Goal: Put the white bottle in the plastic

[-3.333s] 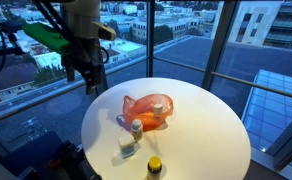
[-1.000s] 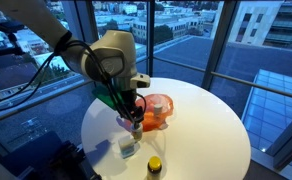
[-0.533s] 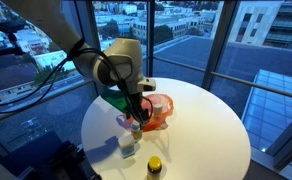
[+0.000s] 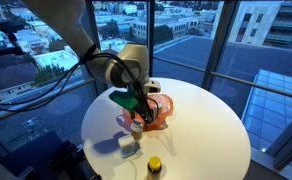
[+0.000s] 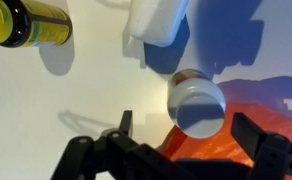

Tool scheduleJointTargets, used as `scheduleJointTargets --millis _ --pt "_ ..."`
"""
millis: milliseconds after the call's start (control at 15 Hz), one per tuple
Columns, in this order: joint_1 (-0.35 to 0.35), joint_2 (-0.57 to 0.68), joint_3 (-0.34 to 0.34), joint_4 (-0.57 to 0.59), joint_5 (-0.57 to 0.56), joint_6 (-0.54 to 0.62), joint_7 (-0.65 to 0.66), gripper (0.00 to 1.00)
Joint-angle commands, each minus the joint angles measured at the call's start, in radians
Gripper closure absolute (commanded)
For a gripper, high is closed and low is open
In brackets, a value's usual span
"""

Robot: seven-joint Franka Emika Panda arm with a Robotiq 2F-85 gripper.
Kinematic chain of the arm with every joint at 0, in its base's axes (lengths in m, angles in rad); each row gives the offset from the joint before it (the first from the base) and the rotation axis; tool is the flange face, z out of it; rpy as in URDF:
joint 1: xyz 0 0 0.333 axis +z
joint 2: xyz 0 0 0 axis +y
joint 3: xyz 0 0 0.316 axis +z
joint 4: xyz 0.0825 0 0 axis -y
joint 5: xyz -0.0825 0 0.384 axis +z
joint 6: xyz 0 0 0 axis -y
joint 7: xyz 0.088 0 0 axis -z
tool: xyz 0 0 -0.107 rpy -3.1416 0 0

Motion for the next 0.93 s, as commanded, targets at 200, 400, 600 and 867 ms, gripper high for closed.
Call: scheduleJointTargets --millis 200,400,600,867 --pt "0.030 0.044 0.001 0.048 0.018 -0.028 -0.012 0.00" --pt "0.037 0.034 0.001 0.044 0.013 -0.055 -0.012 0.30" --pt "0.044 0.017 -0.001 0.043 0.003 -0.096 -0.004 0.59" --pt "0.053 -0.025 -0.001 0.064 -0.010 -0.181 0.011 0.81"
